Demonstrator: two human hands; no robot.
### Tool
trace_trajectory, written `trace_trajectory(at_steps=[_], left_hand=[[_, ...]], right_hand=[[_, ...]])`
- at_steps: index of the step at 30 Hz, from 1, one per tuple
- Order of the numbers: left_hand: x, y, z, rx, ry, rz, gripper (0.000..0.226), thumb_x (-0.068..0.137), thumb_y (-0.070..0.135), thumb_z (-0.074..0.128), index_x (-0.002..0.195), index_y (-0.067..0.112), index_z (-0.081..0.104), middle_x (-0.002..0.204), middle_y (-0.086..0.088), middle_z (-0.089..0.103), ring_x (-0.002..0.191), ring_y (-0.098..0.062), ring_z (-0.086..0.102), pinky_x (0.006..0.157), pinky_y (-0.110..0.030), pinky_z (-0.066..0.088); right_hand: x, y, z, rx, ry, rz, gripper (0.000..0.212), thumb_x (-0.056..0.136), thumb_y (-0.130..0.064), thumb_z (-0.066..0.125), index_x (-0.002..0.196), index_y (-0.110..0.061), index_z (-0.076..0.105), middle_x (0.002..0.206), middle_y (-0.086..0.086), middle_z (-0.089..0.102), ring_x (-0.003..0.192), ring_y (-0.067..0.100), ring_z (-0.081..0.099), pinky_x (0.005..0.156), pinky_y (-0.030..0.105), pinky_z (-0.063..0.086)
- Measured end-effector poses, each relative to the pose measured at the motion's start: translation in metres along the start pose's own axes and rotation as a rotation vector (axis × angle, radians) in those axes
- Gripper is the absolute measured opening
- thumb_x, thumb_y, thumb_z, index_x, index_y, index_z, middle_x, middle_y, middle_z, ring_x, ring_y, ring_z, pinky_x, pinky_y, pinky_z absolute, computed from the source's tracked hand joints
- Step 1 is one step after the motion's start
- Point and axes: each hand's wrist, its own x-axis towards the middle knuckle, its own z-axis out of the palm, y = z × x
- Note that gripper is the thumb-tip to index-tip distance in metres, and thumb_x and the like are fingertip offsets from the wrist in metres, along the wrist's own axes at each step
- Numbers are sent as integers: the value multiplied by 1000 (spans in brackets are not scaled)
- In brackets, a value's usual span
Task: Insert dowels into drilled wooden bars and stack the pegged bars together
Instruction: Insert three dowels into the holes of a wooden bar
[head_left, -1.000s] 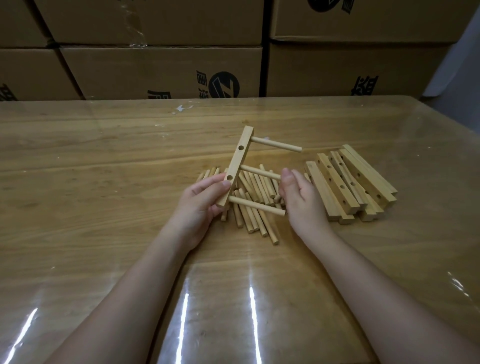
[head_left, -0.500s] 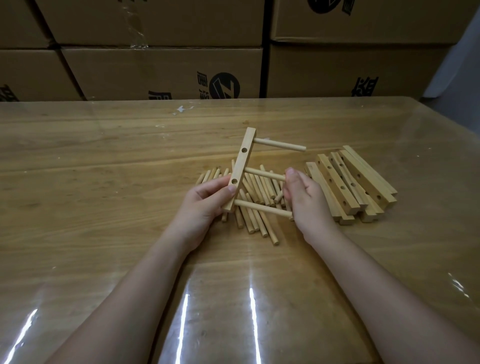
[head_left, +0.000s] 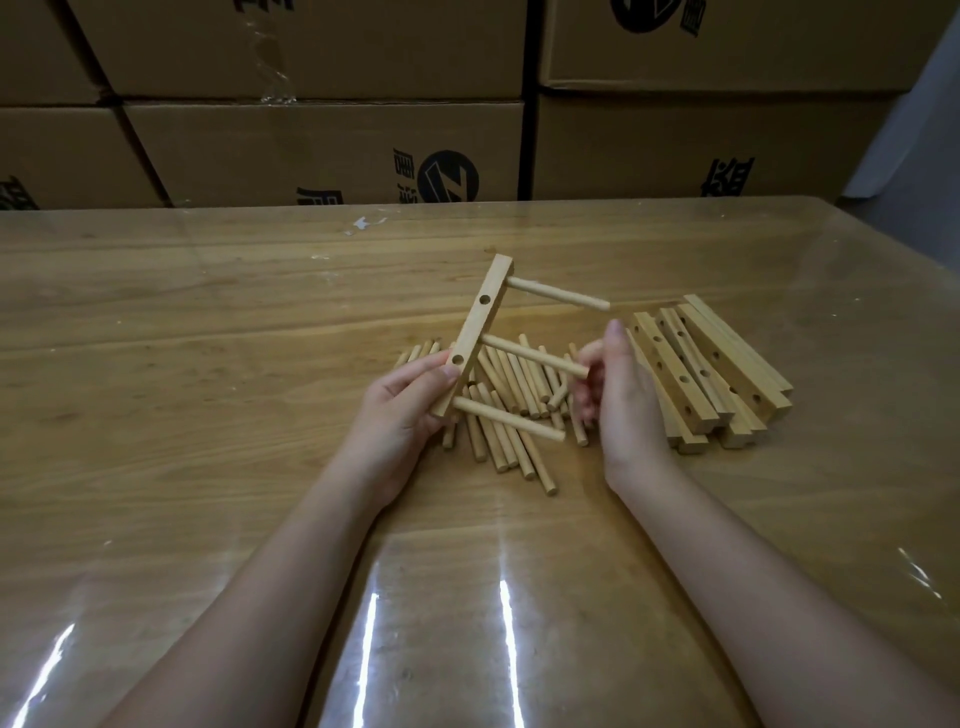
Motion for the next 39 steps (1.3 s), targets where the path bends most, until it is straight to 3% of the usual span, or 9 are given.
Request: trace_trajectory(at_steps=[4,8,11,15,19,26,30,35,39], left_hand=[[-1,-1,0,45,1,-14,17,81,20,67,93,18,78,102,0,71,98,-14,61,87,-30,50],[-3,-2,2,106,-6,-4,19,86,22,59,87,20,79,91,6,72,85,-8,63,71,-24,51],[-2,-1,4,60,72,11,35,95,17,50,76,23,79,75,7,71,70,-5,64,62,-20,53],[-1,1,3,24,49,31,37,97,16,44,90,29,78,83,8,73,69,-3,66,63,-19,53],[-2,0,2,12,38,62,34,95,17,45,93,26,78,77,8,72,62,-3,62,61,-21,54],[-4,-2,2,123,-29,88,25,85,30,62,108,27,72,87,-4,71,63,-14,64,64,-33,53],[-5,-3,2,142,-38,88,31,81,27,62,110,27,72,101,-3,72,86,-13,65,73,-37,46],[-6,-5,4,197,-63,130,35,83,29,60,117,26,67,111,1,70,96,-13,66,81,-27,51],[-3,-4,2,157,-62,137,35,82,26,61,116,24,68,118,0,68,107,-15,65,82,-23,53]], right_hand=[[4,0,-7,-44,135,-40,37,91,-57,34,79,-27,51,62,-10,48,50,-1,44,50,17,40],[2,3,-4,-262,142,-189,34,95,-45,34,74,-23,49,55,-9,42,42,0,38,39,12,30],[-1,2,-4,-357,109,-300,35,89,-51,39,71,-23,48,52,-8,44,42,2,40,39,15,31],[-4,2,-2,-503,82,-389,28,93,-42,43,69,-29,47,54,-6,50,46,8,46,42,28,38],[-5,1,-2,-480,81,-463,35,97,-33,41,68,-17,52,51,-9,43,45,6,40,42,26,32],[-3,0,-3,-373,108,-311,43,98,-30,40,55,-23,40,42,-10,33,39,6,30,41,27,25],[1,-2,-3,-248,123,-166,46,97,-36,40,53,-23,36,38,-11,32,36,3,27,37,16,23],[3,-2,-4,-100,121,-51,46,96,-40,41,52,-26,38,41,-12,31,39,3,28,41,17,26],[2,-1,-4,45,6,-28,41,92,-55,37,65,-26,50,53,-13,45,49,-1,42,53,15,36]])
